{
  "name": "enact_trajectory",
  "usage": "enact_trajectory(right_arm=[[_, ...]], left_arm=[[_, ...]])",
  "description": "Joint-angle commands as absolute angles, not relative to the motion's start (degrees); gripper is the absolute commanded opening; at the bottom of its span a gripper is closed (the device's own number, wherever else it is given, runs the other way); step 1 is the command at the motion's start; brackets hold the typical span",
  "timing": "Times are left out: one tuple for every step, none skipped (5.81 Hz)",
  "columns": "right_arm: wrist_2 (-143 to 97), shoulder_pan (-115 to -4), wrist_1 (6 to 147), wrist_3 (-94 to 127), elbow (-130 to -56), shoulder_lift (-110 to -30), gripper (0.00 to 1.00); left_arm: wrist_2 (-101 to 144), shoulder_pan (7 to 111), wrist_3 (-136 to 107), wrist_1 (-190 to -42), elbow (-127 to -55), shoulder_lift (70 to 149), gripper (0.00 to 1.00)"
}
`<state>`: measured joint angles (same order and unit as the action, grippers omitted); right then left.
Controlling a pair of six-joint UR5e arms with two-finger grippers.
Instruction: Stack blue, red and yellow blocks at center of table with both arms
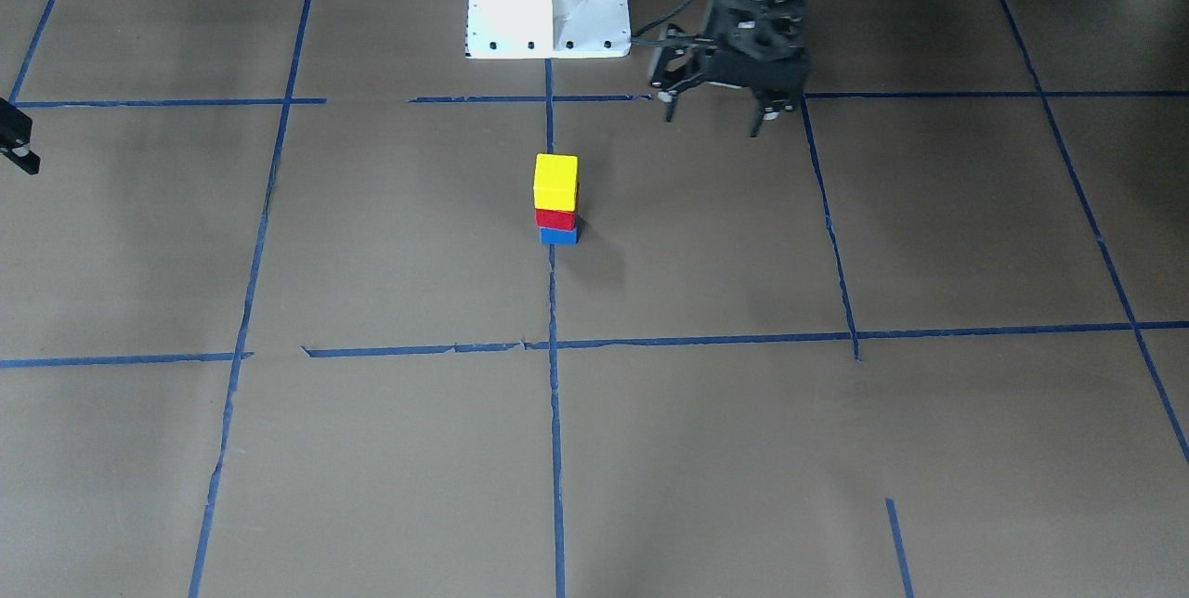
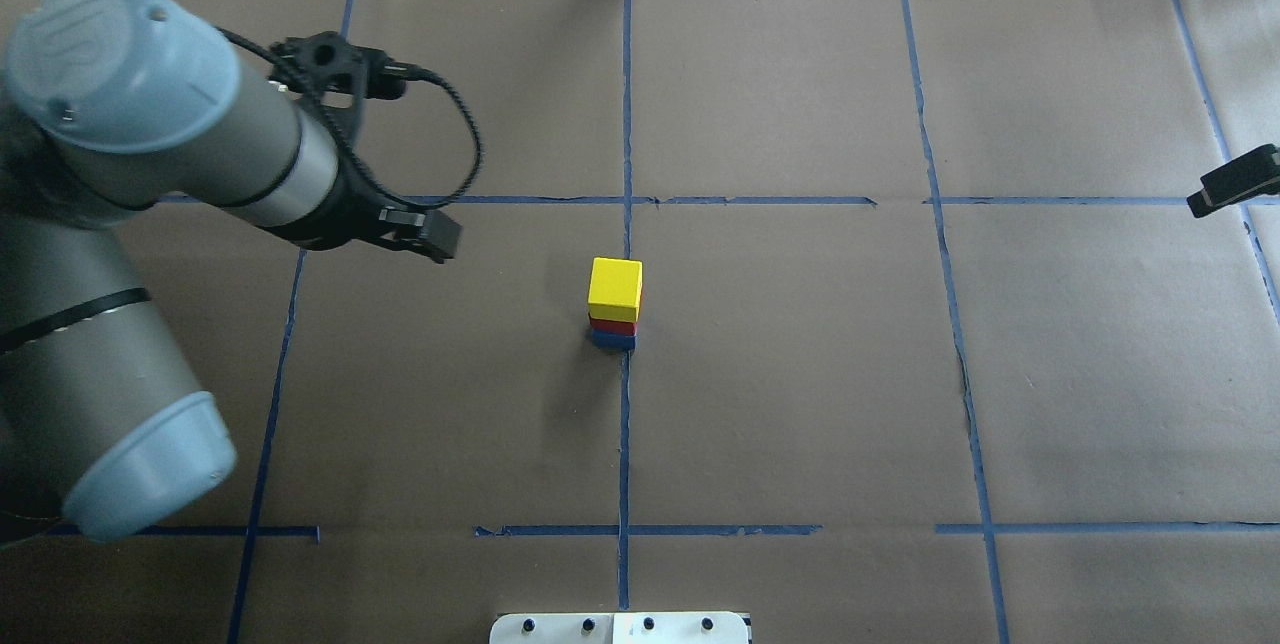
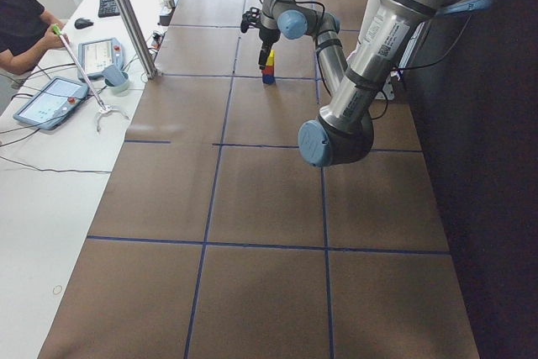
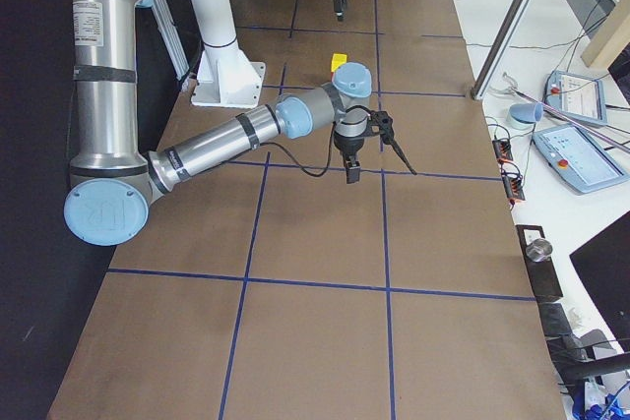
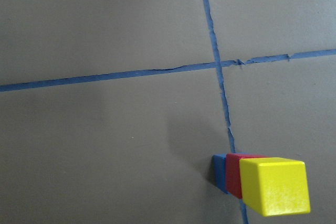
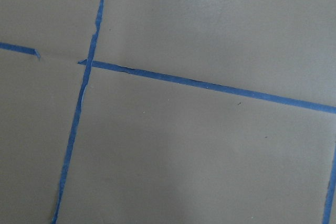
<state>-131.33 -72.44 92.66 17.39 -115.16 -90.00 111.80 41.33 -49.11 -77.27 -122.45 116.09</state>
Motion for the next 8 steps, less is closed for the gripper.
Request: enact_trajectory(right_arm=[[-134.6,-77.2,92.6,9.2,-111.1,-91.3,1.00],[-136.6,-80.3,92.2,5.9,-111.2,-94.1,1.00],[-136.5,-81.2,92.1,-0.8,-110.9,-98.0,1.00],[-134.2,-83.5,92.3,-6.4,-110.5,-99.9,1.00],[-133.8,-85.7,92.5,-11.6,-110.3,-102.8,1.00],[-134.0,-86.6,92.6,-12.0,-110.5,-104.3,1.00],[-134.5,-86.6,92.4,-12.0,-110.7,-104.2,1.00],[-134.6,-86.6,92.3,-12.0,-111.0,-104.3,1.00]], left_arm=[[117.2,51.3,-31.0,-77.8,-124.9,100.5,1.00],[119.6,58.4,-20.4,-78.9,-125.2,91.8,1.00],[126.4,67.6,-6.6,-78.9,-122.6,87.4,1.00],[133.3,76.1,4.4,-78.9,-117.1,85.5,1.00],[134.1,85.8,17.4,-78.8,-111.3,83.8,1.00],[134.0,90.8,23.9,-78.8,-105.8,83.9,1.00],[134.5,94.3,25.9,-78.3,-102.2,83.8,1.00],[134.4,94.4,25.6,-78.4,-99.3,83.6,1.00]])
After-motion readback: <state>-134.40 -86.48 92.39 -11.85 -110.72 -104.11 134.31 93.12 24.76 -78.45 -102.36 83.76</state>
